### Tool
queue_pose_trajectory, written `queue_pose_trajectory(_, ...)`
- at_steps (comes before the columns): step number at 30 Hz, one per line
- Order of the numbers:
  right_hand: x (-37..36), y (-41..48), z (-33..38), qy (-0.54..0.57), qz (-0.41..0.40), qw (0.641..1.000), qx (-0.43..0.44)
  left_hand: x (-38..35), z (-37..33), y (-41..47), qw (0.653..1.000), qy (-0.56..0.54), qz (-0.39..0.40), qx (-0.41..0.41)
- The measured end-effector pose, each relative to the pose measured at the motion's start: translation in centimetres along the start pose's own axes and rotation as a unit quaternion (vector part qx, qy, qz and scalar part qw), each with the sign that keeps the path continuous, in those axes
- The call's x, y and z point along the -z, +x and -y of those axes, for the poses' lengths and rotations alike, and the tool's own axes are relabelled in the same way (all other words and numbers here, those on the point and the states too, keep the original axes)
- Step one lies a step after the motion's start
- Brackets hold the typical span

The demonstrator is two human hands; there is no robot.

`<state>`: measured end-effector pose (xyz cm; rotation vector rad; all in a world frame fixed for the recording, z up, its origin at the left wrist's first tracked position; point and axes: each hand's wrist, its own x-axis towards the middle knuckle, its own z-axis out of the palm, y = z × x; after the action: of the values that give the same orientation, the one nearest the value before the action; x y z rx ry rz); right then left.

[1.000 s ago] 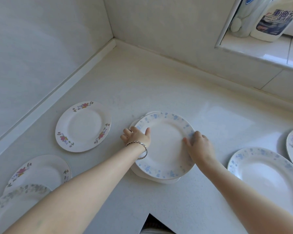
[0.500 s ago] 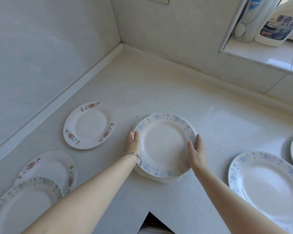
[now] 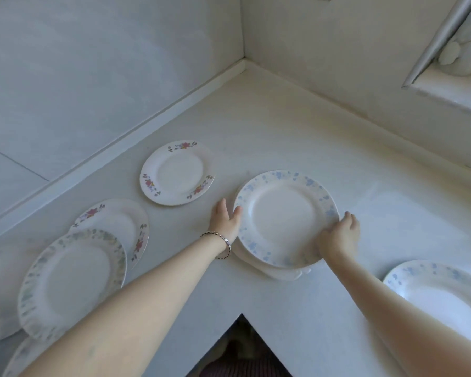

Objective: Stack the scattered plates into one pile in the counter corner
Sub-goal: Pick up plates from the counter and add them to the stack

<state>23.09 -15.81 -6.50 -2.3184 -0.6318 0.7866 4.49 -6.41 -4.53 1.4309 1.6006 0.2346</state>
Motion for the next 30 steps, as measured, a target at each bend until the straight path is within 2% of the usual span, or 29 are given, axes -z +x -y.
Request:
queue_pose_trajectory(2, -0.1, -1.4, 1.5, -0.094, -0.028, 0.990, 0.103, 1.6, 1.6, -1.6, 1.000, 0.016, -0.010, 0.017)
queue_pose_trajectory(4, -0.9, -3.5, 3.9, -0.096, 0.041, 0.973, 0.207, 4.0, 4.1, -3.1, 0.999, 0.033, -0.028, 0.028)
queue_pose_trajectory(5, -1.7, -4.7, 5.1, -0.071, 0.103, 0.968, 0.218, 5.3, 5.5, -3.9, 0.997, 0.049, -0.048, 0.028)
queue_pose_trajectory(7, -3.3, -7.8, 7.8, 0.001, 0.253, 0.953, 0.164, 8.4, 8.1, -5.4, 0.991, 0.080, -0.100, 0.039)
queue_pose_trajectory(9, -5.6, -11.1, 10.2, 0.070, 0.384, 0.916, 0.093, 12.2, 10.3, -7.0, 0.984, 0.085, -0.147, 0.057)
queue_pose_trajectory(11, -8.9, -14.0, 11.7, 0.045, 0.454, 0.887, 0.073, 15.9, 12.6, -8.0, 0.976, 0.086, -0.184, 0.073)
queue_pose_trajectory(14, -15.2, -17.7, 13.0, 0.035, 0.507, 0.861, 0.006, 20.5, 16.4, -8.6, 0.973, 0.063, -0.207, 0.083)
queue_pose_trajectory(17, -21.7, -20.1, 13.0, 0.051, 0.490, 0.863, -0.109, 23.5, 19.5, -9.0, 0.970, 0.022, -0.227, 0.083)
queue_pose_trajectory(21, -27.3, -22.2, 12.4, 0.074, 0.425, 0.886, -0.172, 25.5, 22.9, -9.4, 0.969, -0.013, -0.231, 0.086)
queue_pose_trajectory(26, -29.7, -23.5, 12.1, 0.140, 0.392, 0.888, -0.193, 26.9, 25.9, -8.8, 0.960, -0.069, -0.257, 0.086)
queue_pose_trajectory(30, -28.6, -23.4, 12.1, 0.188, 0.384, 0.892, -0.144, 27.8, 26.0, -8.2, 0.947, -0.092, -0.298, 0.070)
